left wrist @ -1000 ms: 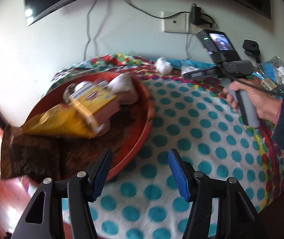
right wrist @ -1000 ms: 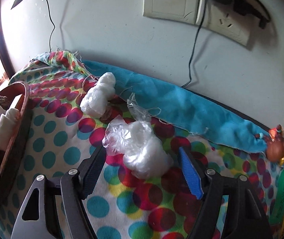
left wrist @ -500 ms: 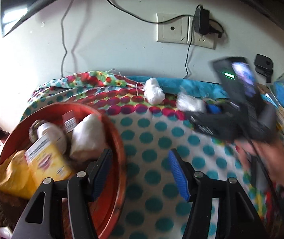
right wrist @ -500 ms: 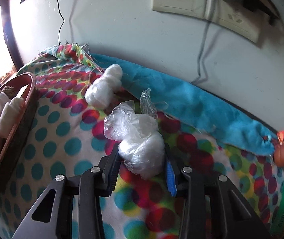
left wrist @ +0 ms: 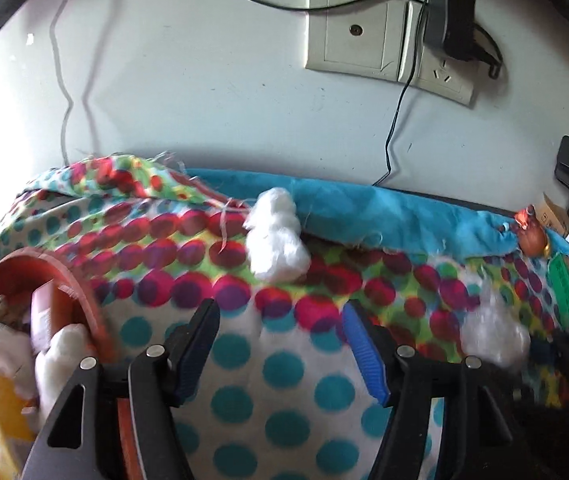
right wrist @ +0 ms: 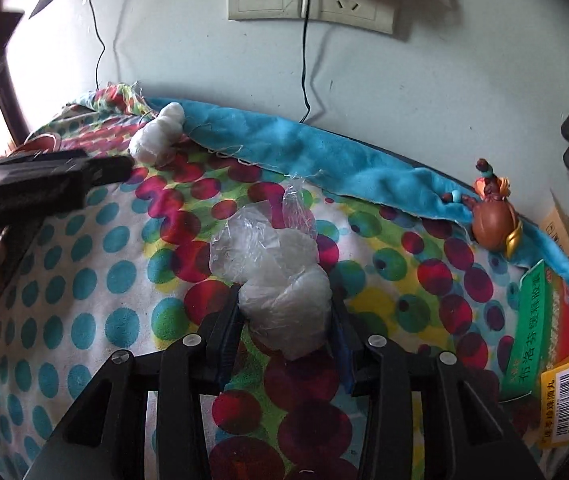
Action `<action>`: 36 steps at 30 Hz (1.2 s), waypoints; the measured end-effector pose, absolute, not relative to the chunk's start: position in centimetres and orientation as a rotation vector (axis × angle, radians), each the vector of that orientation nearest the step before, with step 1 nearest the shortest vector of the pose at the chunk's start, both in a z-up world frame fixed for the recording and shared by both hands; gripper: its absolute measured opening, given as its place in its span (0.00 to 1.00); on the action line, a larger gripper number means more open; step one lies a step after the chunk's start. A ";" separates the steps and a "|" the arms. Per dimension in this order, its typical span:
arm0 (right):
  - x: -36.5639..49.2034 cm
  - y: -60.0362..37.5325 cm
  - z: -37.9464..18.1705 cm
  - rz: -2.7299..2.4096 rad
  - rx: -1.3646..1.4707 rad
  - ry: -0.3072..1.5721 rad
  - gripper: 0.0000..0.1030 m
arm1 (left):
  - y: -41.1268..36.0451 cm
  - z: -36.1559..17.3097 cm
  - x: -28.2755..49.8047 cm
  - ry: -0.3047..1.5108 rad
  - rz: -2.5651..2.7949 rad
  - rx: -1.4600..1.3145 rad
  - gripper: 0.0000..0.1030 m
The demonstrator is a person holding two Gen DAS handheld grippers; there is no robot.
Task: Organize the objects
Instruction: 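Grasp the plastic-wrapped white item with right while left approaches another wrapped item, then grasp the second plastic-wrapped white item with the left gripper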
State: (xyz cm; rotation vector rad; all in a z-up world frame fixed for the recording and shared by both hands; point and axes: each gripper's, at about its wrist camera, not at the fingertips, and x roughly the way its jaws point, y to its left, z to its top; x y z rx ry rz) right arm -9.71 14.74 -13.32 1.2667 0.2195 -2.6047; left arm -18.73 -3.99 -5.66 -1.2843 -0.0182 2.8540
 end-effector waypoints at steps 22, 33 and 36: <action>-9.5 15.2 -13.5 -2.600 1.264 0.217 0.38 | -4.3 -8.6 -25.6 -0.097 2.903 -1.396 0.65; -9.5 15.1 -13.5 -2.601 1.264 0.222 0.38 | -4.1 -8.4 -24.5 -0.098 2.891 -1.361 0.30; -9.5 15.1 -13.6 -2.602 1.263 0.227 0.38 | -3.6 -8.4 -23.3 -0.073 2.882 -1.357 0.29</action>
